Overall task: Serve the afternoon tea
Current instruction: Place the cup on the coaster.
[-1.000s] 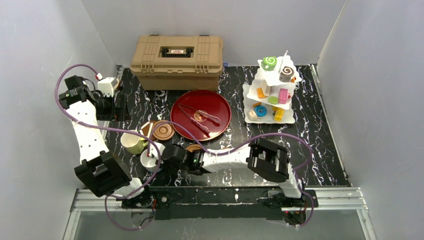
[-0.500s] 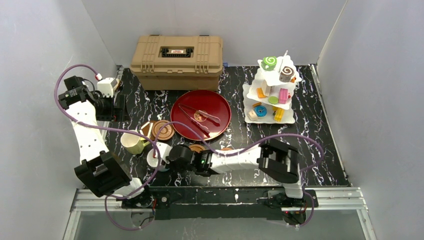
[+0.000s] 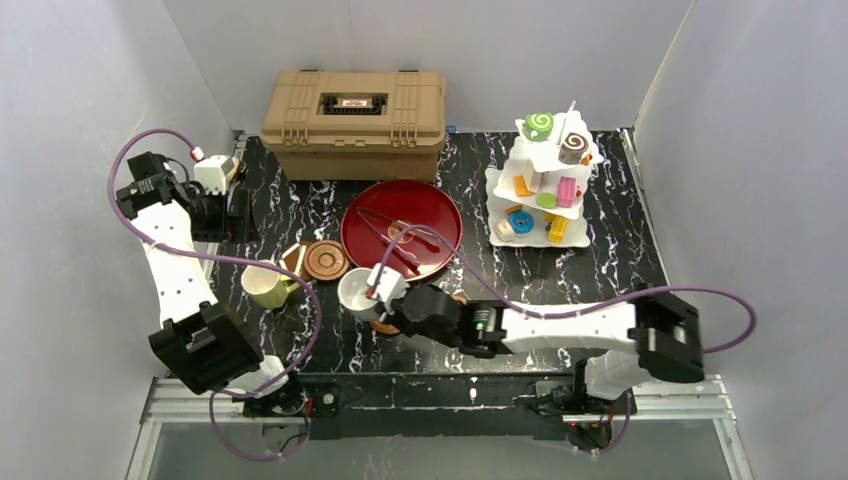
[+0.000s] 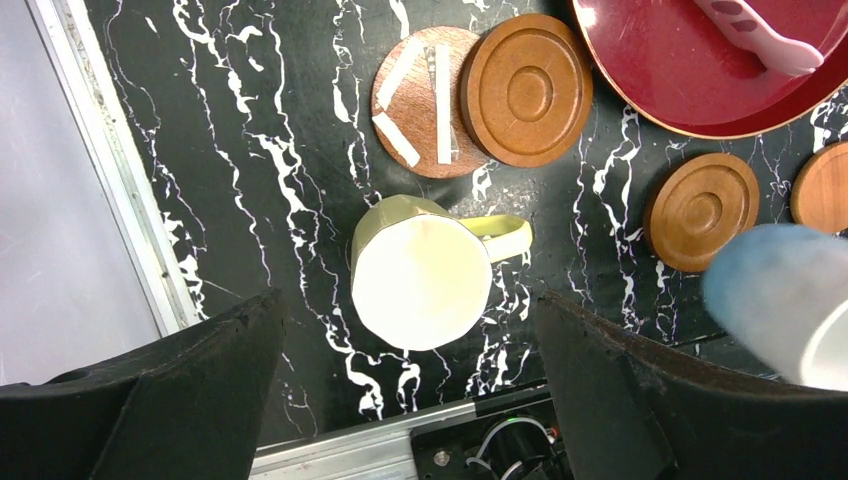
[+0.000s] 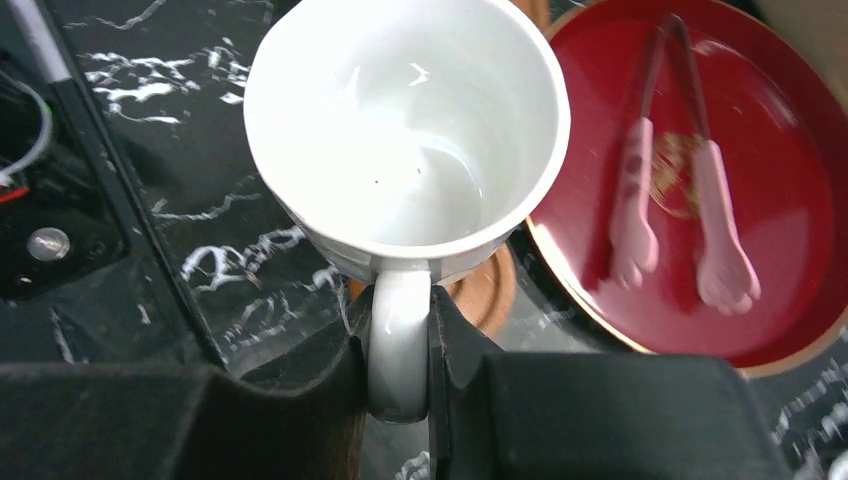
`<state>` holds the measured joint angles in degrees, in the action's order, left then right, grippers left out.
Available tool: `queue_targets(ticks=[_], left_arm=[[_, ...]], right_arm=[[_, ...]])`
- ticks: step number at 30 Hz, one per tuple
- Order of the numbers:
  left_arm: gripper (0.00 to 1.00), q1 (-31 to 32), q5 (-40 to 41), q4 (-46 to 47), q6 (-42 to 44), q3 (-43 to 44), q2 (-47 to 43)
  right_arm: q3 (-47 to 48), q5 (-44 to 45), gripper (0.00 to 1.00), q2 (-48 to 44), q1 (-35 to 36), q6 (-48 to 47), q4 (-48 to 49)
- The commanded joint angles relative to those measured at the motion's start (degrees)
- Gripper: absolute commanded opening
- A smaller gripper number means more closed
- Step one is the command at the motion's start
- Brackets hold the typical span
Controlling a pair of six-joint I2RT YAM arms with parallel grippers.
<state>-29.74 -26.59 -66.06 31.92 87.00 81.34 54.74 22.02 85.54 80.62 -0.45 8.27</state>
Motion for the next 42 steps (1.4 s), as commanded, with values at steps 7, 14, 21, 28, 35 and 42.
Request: queue_targets(ticks=[7, 14, 21, 28, 35, 42], left_arm=[[0.91, -0.4, -2.6, -1.5, 0.3, 0.5, 0.3], [0.91, -0.4, -3.5, -1.8, 0.3, 0.7, 0.4], [0.91, -0.5, -3.8, -2.6, 0.2, 2.8, 1.0], [0.91, -0.4, -3.9, -3.1, 0.1, 3.5, 1.5], [0.91, -0.4, -4.0, -3.3, 0.1, 4.3, 1.7], [0.92, -0.4, -4.4, -3.7, 0.1, 4.5, 1.8]], right_arm=[[-12.9, 15.8, 0.01, -20.7, -2.0, 6.2, -3.5], [-18.5, 18.5, 0.01, -26.4, -3.3, 9.4, -5.5], [-23.2, 18.6, 0.01, -27.7, -4.0, 11.4, -3.4], [-26.9, 17.5, 0.01, -27.9, -5.8, 12.9, -0.2], [-28.5, 16.8, 0.01, -26.7, -6.4, 13.9, 0.8], [-30.4, 16.8, 0.01, -26.0, -6.5, 15.8, 1.2]])
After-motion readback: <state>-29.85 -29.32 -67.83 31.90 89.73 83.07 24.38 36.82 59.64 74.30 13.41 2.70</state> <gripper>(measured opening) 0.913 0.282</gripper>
